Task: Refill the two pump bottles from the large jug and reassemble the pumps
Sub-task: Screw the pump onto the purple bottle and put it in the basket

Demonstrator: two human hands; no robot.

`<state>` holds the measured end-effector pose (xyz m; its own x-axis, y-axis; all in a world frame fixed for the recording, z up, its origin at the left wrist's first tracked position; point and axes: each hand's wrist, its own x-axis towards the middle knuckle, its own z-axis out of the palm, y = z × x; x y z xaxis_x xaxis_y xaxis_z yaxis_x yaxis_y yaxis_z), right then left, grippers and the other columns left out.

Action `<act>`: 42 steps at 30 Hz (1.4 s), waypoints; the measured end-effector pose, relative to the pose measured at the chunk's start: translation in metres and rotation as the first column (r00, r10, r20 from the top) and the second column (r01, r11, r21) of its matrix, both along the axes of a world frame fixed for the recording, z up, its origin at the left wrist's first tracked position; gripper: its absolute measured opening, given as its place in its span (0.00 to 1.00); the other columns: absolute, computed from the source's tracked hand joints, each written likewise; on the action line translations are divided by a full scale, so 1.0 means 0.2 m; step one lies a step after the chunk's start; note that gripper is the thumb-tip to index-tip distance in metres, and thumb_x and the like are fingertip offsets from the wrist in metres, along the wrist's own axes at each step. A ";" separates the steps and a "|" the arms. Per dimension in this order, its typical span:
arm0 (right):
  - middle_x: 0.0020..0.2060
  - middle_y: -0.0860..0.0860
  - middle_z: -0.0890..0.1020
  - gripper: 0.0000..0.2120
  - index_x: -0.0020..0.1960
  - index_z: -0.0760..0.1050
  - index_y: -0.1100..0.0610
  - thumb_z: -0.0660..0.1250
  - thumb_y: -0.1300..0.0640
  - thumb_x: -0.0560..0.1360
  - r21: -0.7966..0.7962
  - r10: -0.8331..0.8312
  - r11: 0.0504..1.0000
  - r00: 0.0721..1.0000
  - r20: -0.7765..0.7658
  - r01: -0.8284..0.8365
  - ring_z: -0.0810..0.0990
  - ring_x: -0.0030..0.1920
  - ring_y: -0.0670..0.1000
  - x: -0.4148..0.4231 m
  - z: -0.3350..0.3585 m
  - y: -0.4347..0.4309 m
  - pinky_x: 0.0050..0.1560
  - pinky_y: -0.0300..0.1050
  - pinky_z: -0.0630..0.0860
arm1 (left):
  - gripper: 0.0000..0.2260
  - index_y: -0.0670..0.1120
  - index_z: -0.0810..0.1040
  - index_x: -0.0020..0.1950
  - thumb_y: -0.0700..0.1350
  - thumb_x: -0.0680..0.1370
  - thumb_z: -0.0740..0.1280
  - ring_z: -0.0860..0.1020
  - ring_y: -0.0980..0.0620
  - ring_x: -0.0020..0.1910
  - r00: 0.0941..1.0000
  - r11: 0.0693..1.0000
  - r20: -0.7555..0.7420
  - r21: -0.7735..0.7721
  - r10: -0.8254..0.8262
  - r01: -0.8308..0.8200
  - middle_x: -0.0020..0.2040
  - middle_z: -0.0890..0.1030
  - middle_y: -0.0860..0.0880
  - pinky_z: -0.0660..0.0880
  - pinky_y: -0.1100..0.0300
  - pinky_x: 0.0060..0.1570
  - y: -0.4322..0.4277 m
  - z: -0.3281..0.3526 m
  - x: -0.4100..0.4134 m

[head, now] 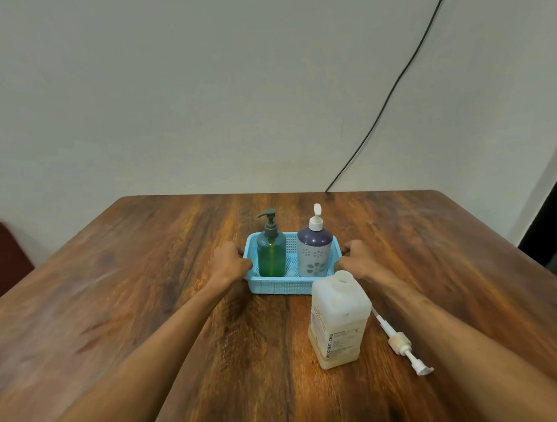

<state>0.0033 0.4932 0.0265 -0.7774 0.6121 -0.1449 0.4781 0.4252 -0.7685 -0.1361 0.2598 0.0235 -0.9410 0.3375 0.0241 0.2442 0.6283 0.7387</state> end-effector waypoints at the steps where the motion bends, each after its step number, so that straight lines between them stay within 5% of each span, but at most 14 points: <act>1: 0.48 0.55 0.82 0.12 0.51 0.74 0.59 0.71 0.67 0.71 0.006 -0.002 1.000 1.000 0.000 0.002 0.85 0.43 0.53 -0.01 0.00 0.00 0.44 0.52 0.86 | 0.02 0.36 0.82 0.44 0.33 0.74 0.70 0.85 0.42 0.43 1.000 1.000 -0.003 0.002 0.003 -0.003 0.44 0.84 0.40 0.83 0.41 0.45 0.01 0.00 -0.02; 8: 0.48 0.59 0.79 0.13 0.54 0.71 0.61 0.67 0.70 0.73 -0.072 -0.053 0.996 0.997 -0.058 0.049 0.84 0.36 0.54 -0.19 0.03 0.08 0.27 0.43 0.78 | 0.02 0.35 0.82 0.44 0.35 0.74 0.71 0.85 0.40 0.42 1.000 1.000 -0.010 0.016 -0.006 0.006 0.43 0.84 0.39 0.84 0.41 0.44 0.10 0.01 -0.22; 17: 0.46 0.59 0.80 0.11 0.52 0.71 0.62 0.68 0.70 0.73 -0.012 -0.021 1.000 0.998 -0.063 0.020 0.82 0.33 0.54 -0.54 0.05 0.25 0.29 0.45 0.78 | 0.03 0.41 0.79 0.44 0.38 0.78 0.70 0.85 0.48 0.41 0.999 1.000 -0.043 0.014 0.015 -0.014 0.42 0.82 0.46 0.85 0.47 0.42 0.26 0.02 -0.51; 29: 0.43 0.57 0.78 0.08 0.47 0.70 0.59 0.66 0.69 0.76 0.009 -0.041 0.999 0.996 -0.074 0.042 0.79 0.32 0.53 -0.77 0.00 0.36 0.28 0.45 0.76 | 0.05 0.36 0.81 0.53 0.37 0.79 0.69 0.84 0.45 0.45 0.995 0.996 -0.063 0.054 0.073 -0.070 0.50 0.83 0.41 0.84 0.47 0.46 0.39 -0.05 -0.70; 34: 0.45 0.58 0.83 0.14 0.62 0.70 0.63 0.68 0.61 0.79 -0.029 0.000 1.000 0.998 -0.056 -0.002 0.80 0.31 0.51 -0.71 -0.02 0.36 0.26 0.42 0.76 | 0.15 0.37 0.79 0.64 0.42 0.80 0.70 0.85 0.45 0.49 0.997 0.990 -0.045 0.130 0.063 -0.056 0.58 0.84 0.39 0.84 0.47 0.48 0.36 -0.05 -0.64; 39: 0.61 0.54 0.78 0.24 0.73 0.66 0.60 0.67 0.54 0.81 0.124 -0.031 0.991 0.994 -0.106 0.044 0.81 0.47 0.53 -0.55 0.03 0.29 0.37 0.47 0.81 | 0.19 0.38 0.74 0.70 0.46 0.82 0.68 0.81 0.49 0.52 0.993 0.984 -0.083 0.165 0.088 -0.074 0.64 0.81 0.39 0.79 0.60 0.44 0.30 0.02 -0.44; 42: 0.61 0.54 0.79 0.21 0.71 0.69 0.58 0.68 0.56 0.80 0.148 -0.027 0.987 0.976 -0.214 0.059 0.79 0.56 0.53 -0.42 0.09 0.23 0.56 0.55 0.81 | 0.22 0.39 0.72 0.72 0.46 0.81 0.69 0.81 0.45 0.60 0.985 0.974 -0.129 0.209 0.111 -0.082 0.68 0.78 0.39 0.80 0.52 0.55 0.25 0.07 -0.31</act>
<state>-0.0800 0.5391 0.0445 -0.7528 0.6477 0.1174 0.3325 0.5281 -0.7814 -0.1980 0.3097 0.0369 -0.9515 0.2199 0.2153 0.2990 0.4947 0.8161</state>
